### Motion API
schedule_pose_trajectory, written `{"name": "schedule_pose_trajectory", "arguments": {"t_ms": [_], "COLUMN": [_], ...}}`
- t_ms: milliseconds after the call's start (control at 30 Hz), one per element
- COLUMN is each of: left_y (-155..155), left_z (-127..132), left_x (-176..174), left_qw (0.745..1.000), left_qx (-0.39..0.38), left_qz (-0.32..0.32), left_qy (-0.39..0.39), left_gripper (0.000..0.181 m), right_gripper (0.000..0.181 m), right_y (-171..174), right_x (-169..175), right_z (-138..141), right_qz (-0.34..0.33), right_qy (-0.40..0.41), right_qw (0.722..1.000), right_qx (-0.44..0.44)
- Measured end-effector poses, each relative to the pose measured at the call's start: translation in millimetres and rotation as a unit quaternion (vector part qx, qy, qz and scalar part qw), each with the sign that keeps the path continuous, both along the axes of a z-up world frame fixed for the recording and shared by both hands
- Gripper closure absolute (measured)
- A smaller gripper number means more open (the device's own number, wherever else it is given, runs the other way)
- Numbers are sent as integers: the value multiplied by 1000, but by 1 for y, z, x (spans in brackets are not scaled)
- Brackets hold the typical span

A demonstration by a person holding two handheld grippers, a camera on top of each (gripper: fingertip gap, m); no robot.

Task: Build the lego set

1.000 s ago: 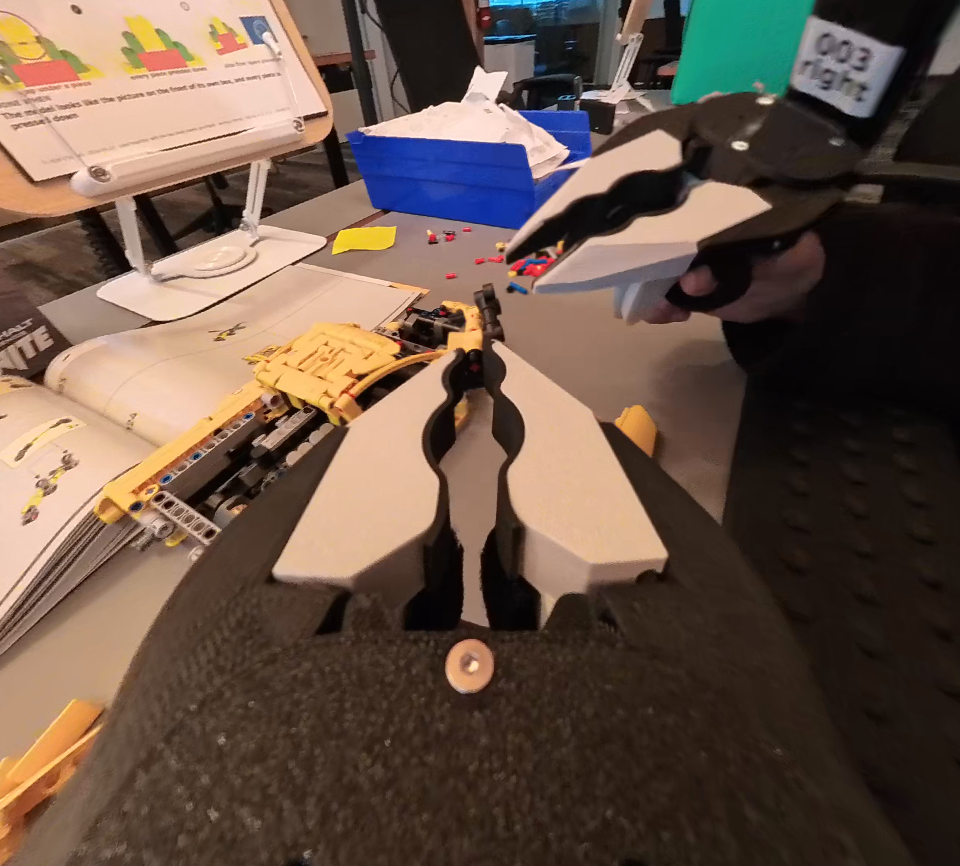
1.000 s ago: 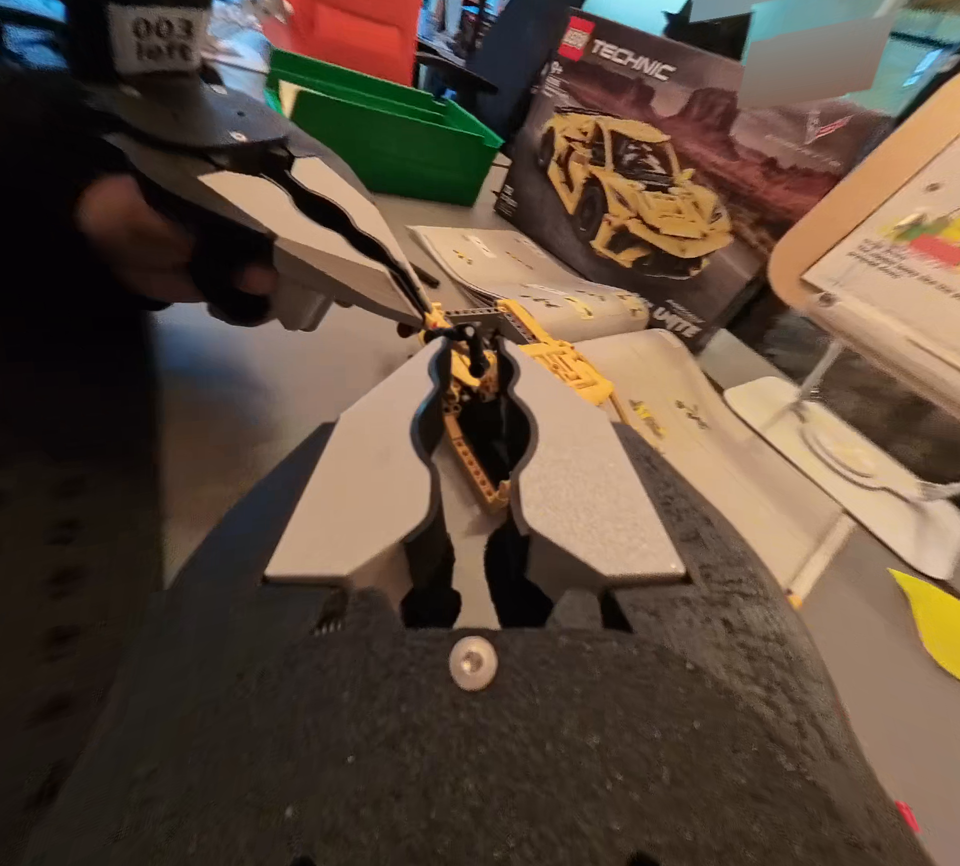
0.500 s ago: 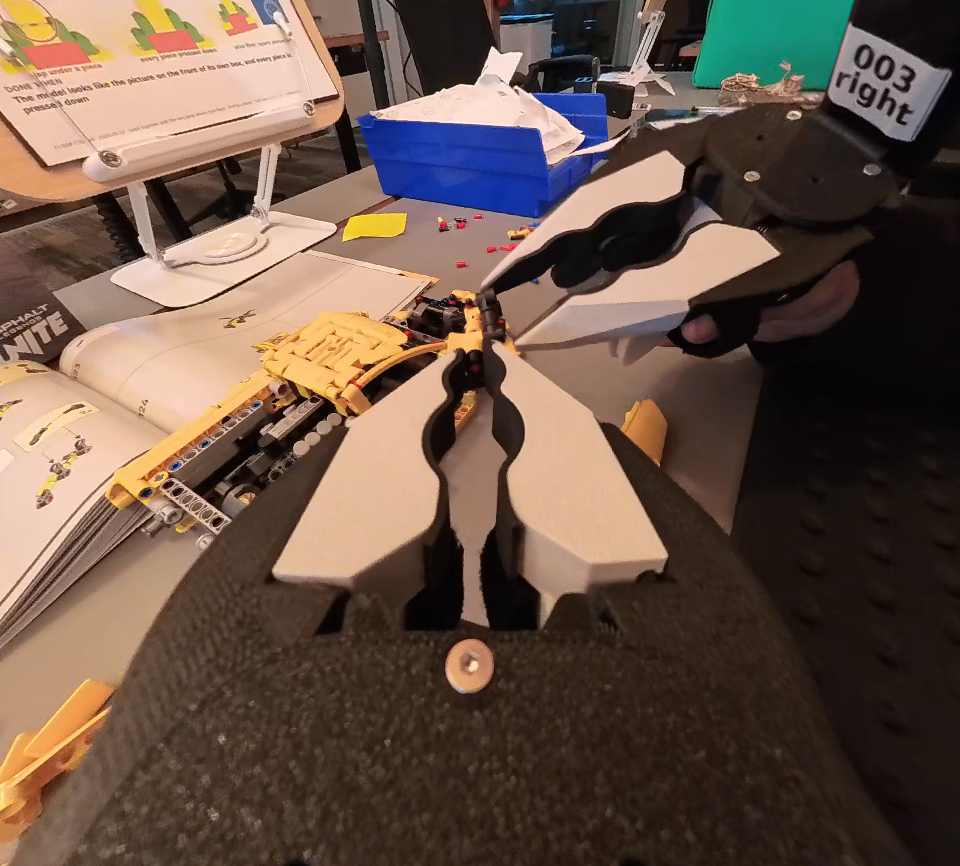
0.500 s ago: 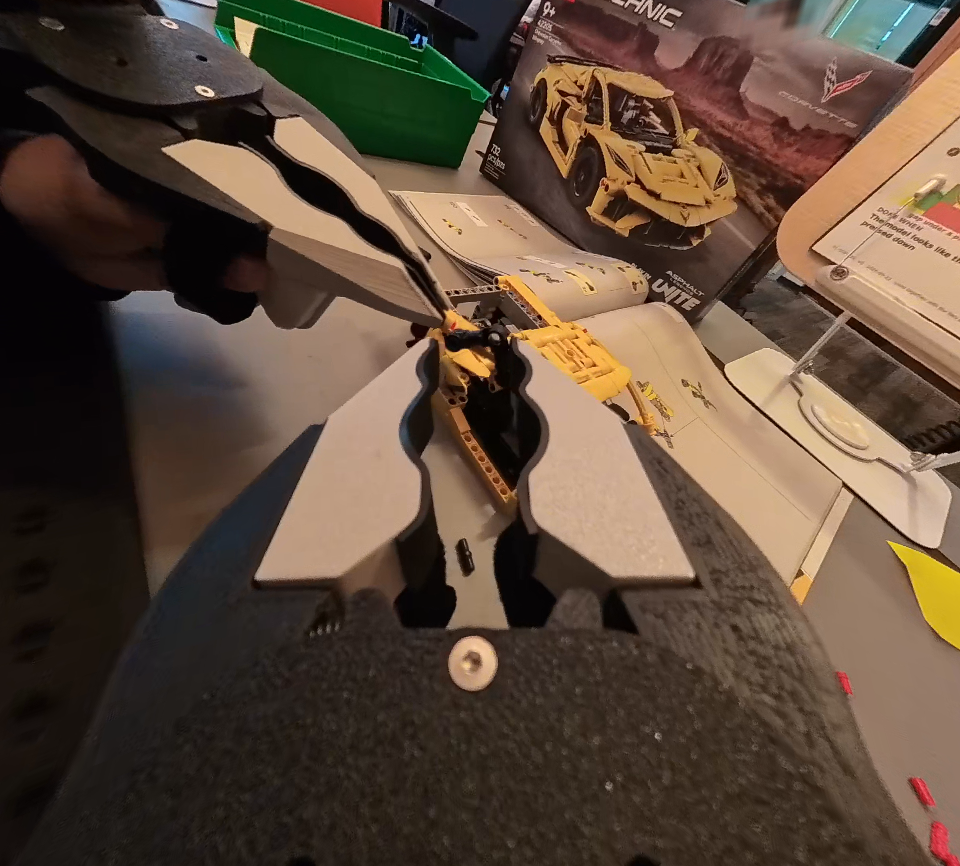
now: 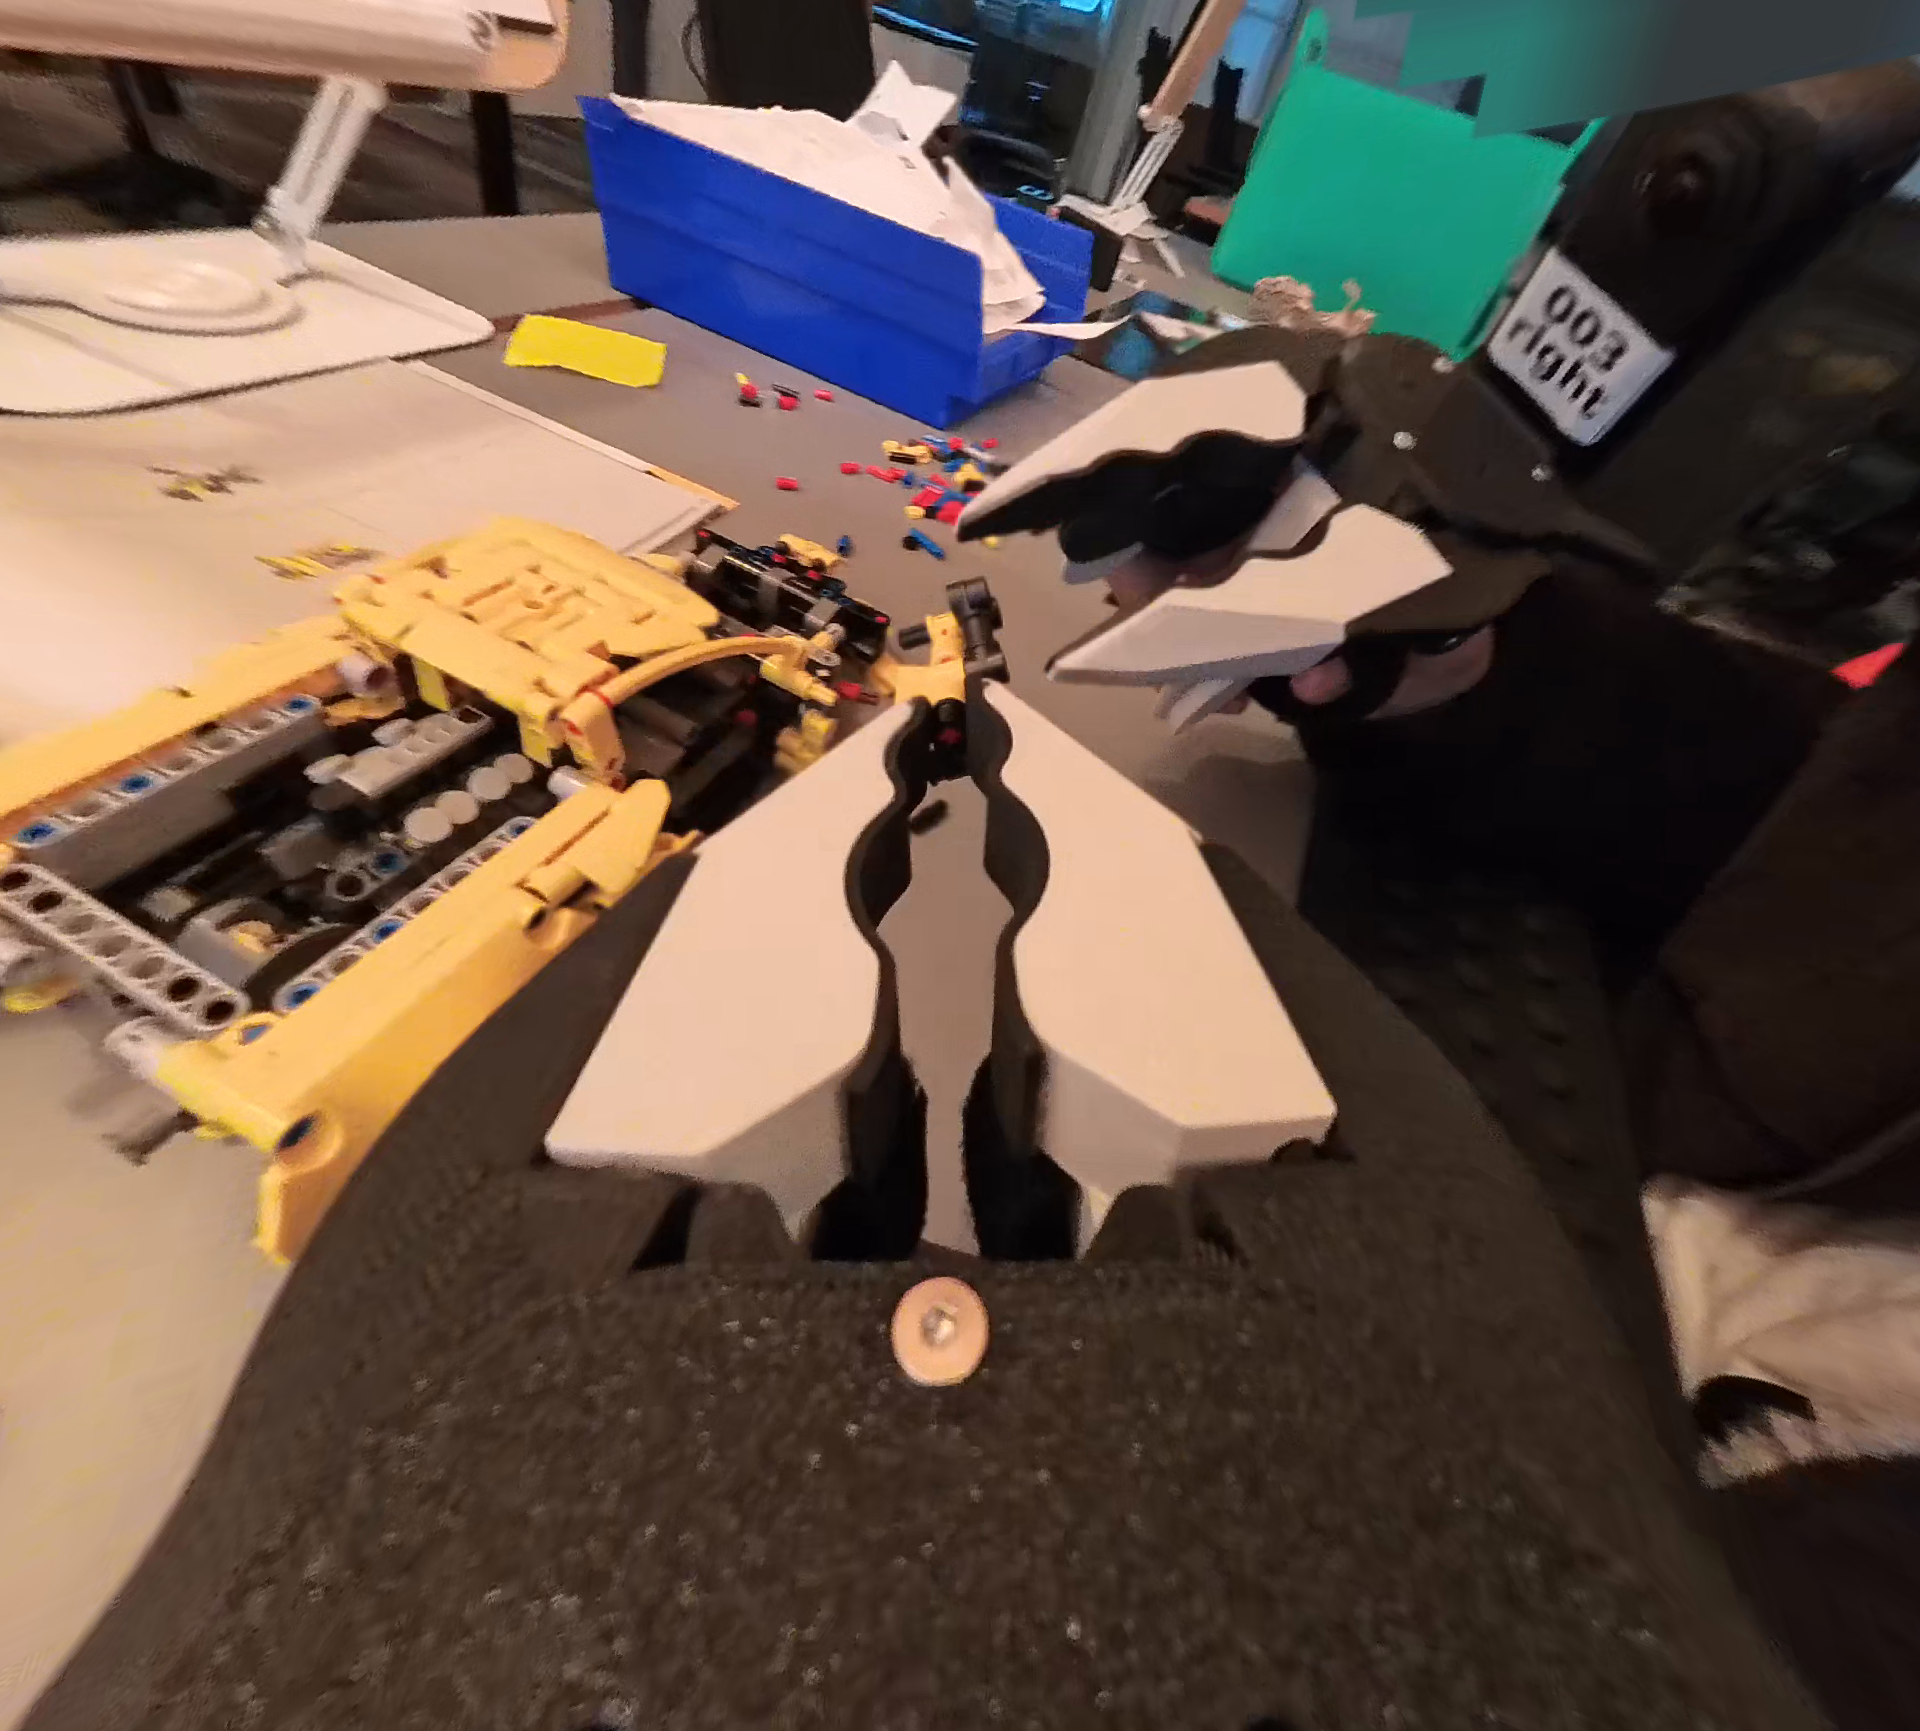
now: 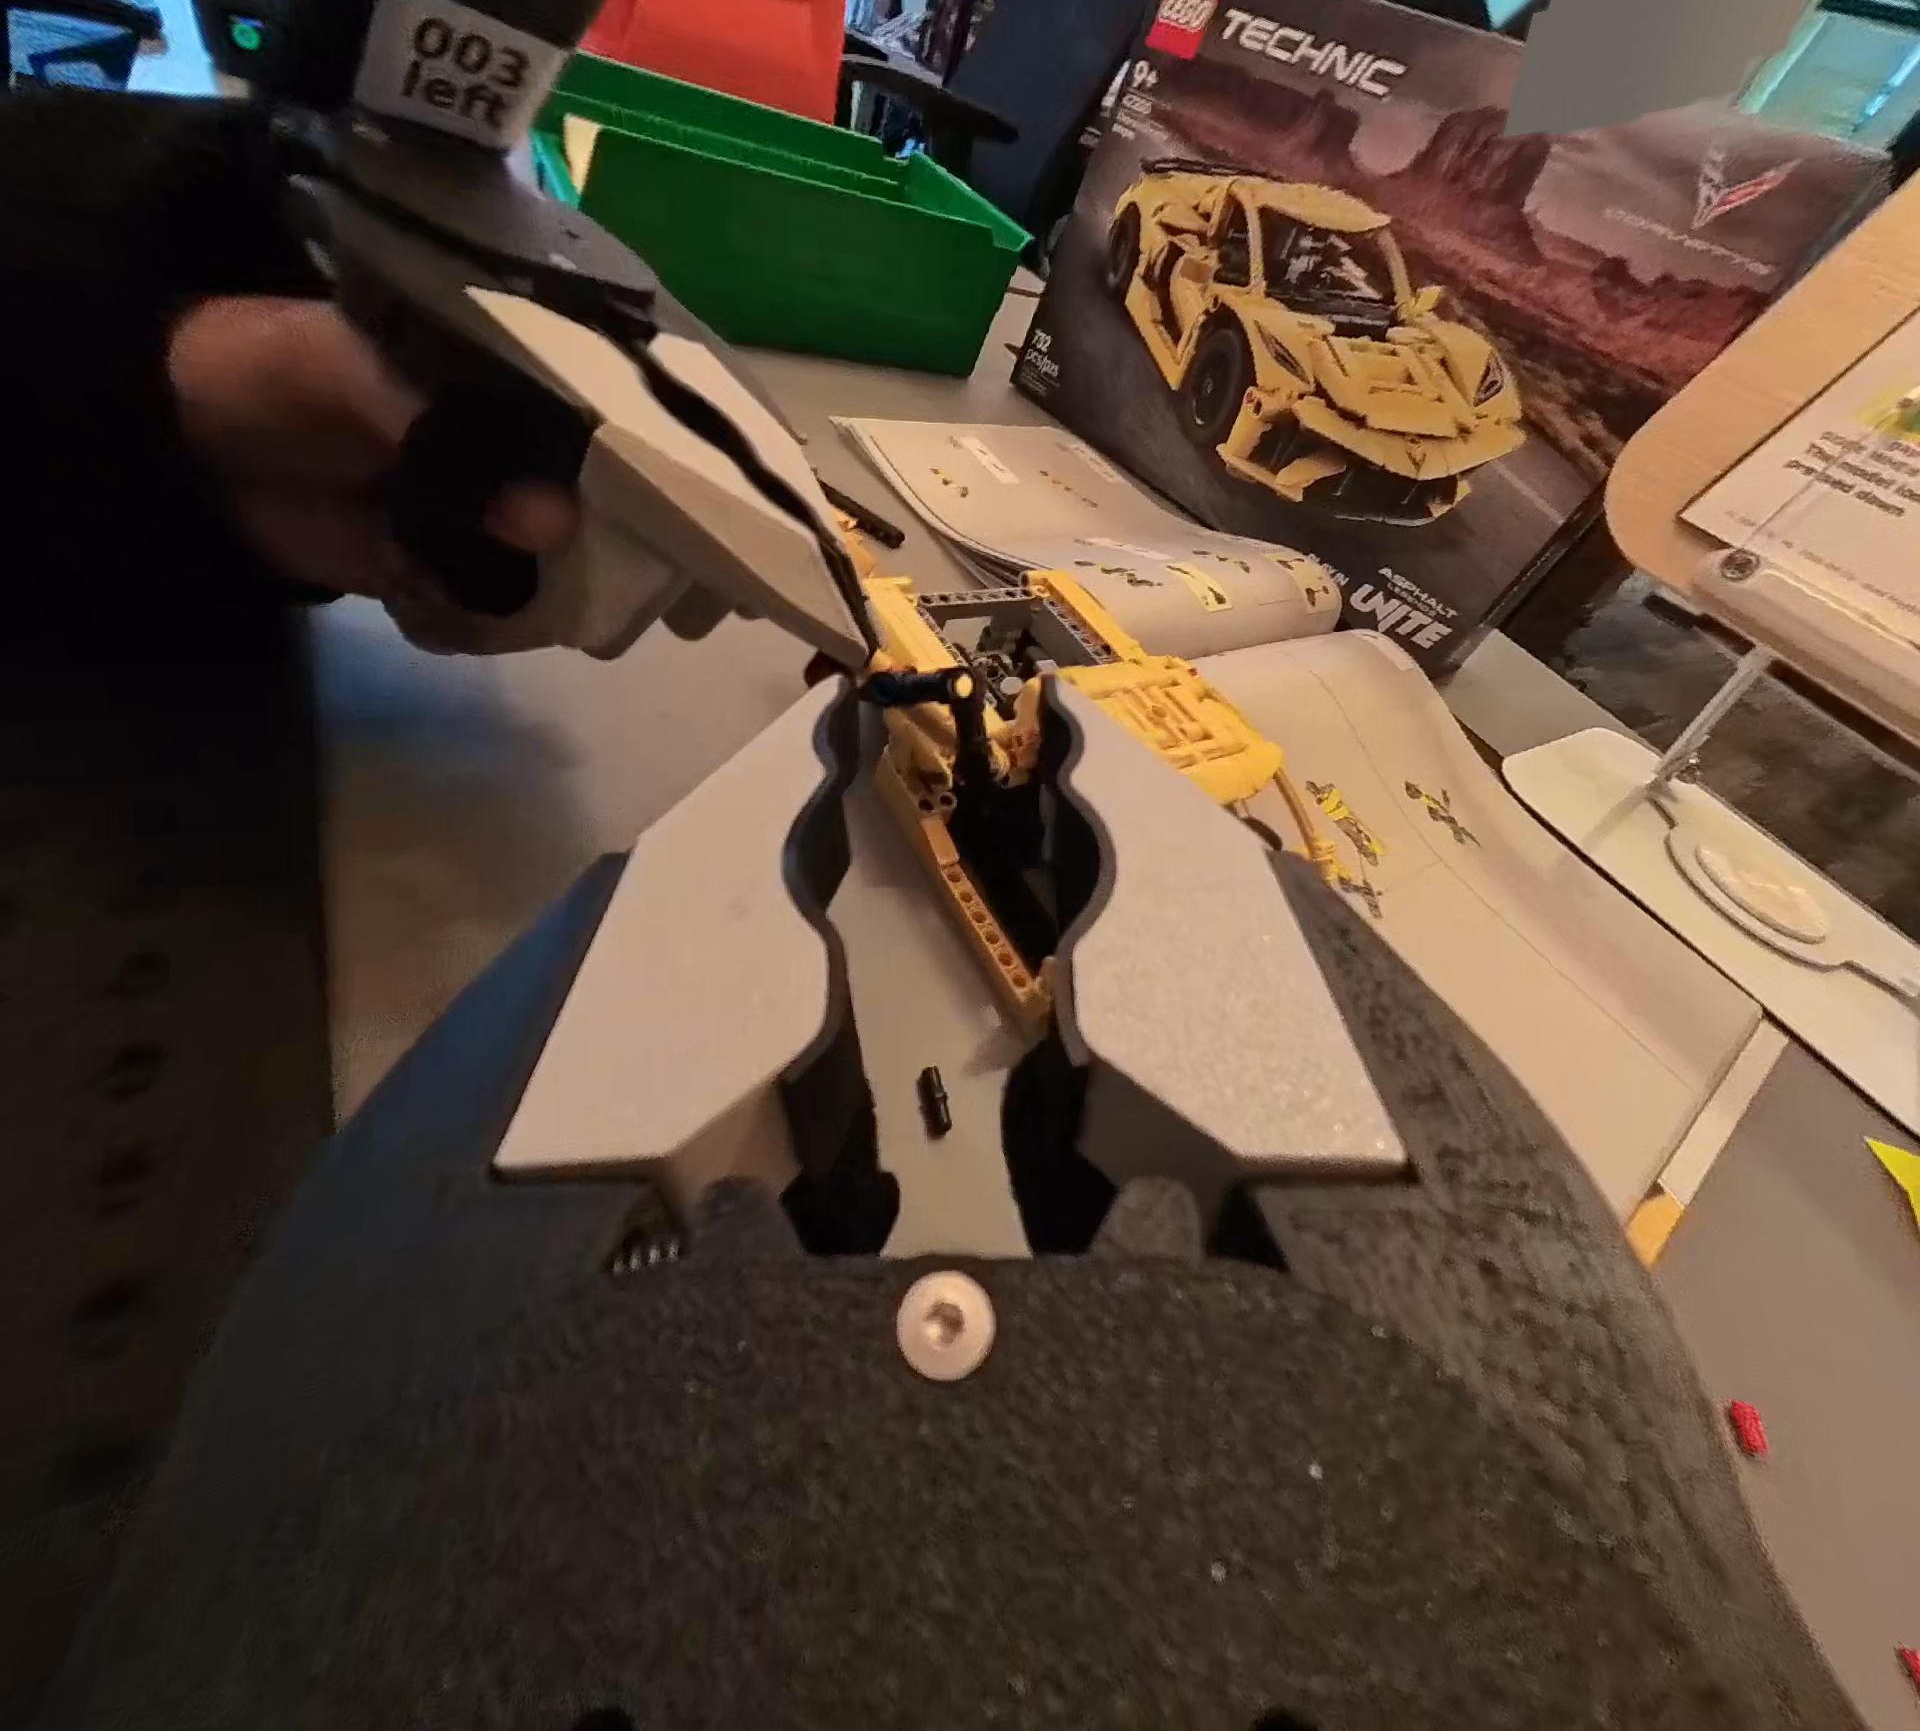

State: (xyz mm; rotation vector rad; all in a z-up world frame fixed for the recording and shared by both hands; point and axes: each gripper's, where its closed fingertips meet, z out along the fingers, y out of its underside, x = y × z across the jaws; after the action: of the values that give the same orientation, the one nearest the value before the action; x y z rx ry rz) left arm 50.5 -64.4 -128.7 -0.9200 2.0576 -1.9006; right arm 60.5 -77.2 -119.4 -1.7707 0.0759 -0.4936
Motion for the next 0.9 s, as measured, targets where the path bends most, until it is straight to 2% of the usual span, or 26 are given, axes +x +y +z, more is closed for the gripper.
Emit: {"name": "schedule_pose_trajectory", "arguments": {"t_ms": [133, 233, 333, 467, 800, 900], "left_y": [-8, -6, -8, -13, -17, -17], "left_z": [-7, -8, -15, -24, -34, -34], "left_x": [-10, -9, -9, -12, -16, -17], "left_qw": [996, 994, 995, 996, 994, 994], "left_qx": [-32, -41, -16, 30, 64, 66], "left_qz": [-55, -57, -55, -58, -68, -69], "left_qy": [64, 77, 77, 61, 61, 60], "left_gripper": [175, 175, 175, 175, 175, 175], "right_gripper": [152, 157, 158, 161, 165, 172], "right_y": [-4, -10, -13, -16, -15, -15], "right_x": [-7, -9, -8, -5, -13, -15], "right_z": [-3, -15, -27, -29, -39, -41], "right_qz": [29, 27, 14, -10, 2, 8], "right_qy": [-5, -50, -65, -107, -117, -121], "right_qw": [999, 995, 987, 973, 961, 960], "right_qx": [-16, -86, -148, -204, -252, -254]}}
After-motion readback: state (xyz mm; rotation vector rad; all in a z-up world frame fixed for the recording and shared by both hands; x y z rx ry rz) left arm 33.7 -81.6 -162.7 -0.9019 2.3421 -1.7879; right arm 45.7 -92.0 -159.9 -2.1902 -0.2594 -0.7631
